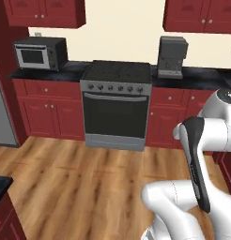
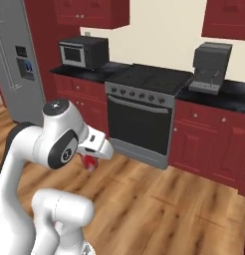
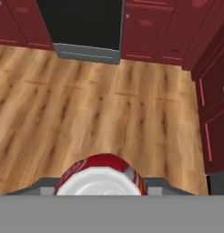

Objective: Four empty soda cans are scattered around the kitchen. Gather all the cans and cluster them next to the stove for recycling.

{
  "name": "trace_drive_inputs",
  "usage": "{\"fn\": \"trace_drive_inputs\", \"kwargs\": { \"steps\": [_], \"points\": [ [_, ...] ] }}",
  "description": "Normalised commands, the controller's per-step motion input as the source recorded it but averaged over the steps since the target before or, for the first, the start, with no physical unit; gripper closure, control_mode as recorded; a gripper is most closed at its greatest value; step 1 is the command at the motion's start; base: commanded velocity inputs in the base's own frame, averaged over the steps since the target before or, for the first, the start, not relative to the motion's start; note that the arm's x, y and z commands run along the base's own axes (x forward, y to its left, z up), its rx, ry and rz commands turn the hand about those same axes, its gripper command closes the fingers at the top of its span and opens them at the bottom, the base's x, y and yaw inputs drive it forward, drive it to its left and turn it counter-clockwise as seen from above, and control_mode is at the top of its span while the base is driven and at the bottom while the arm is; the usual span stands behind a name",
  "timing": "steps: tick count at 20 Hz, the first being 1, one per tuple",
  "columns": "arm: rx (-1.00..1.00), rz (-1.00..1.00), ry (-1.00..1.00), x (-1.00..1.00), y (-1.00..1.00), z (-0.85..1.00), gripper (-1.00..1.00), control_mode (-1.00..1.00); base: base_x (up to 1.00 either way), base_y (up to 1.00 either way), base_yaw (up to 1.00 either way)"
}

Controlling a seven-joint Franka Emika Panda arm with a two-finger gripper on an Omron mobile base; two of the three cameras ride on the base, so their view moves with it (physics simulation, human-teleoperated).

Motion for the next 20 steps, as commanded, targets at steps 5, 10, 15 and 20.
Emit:
{"fn": "trace_drive_inputs", "kwargs": {
  "steps": [5, 10, 15, 20],
  "points": [
    [0.0, 0.0, 0.0, 0.0, 0.0, 0.0, 1.0, 1.0, 0.44, 0.59, -0.14],
    [0.0, 0.0, 0.0, 0.0, 0.0, 0.0, 1.0, 1.0, 0.62, 0.25, -0.09],
    [0.0, 0.0, 0.0, 0.0, 0.0, 0.0, 1.0, 1.0, 0.67, 0.13, -0.07],
    [0.0, 0.0, 0.0, 0.0, 0.0, 0.0, 1.0, 1.0, 0.62, 0.42, -0.11]
  ]
}}
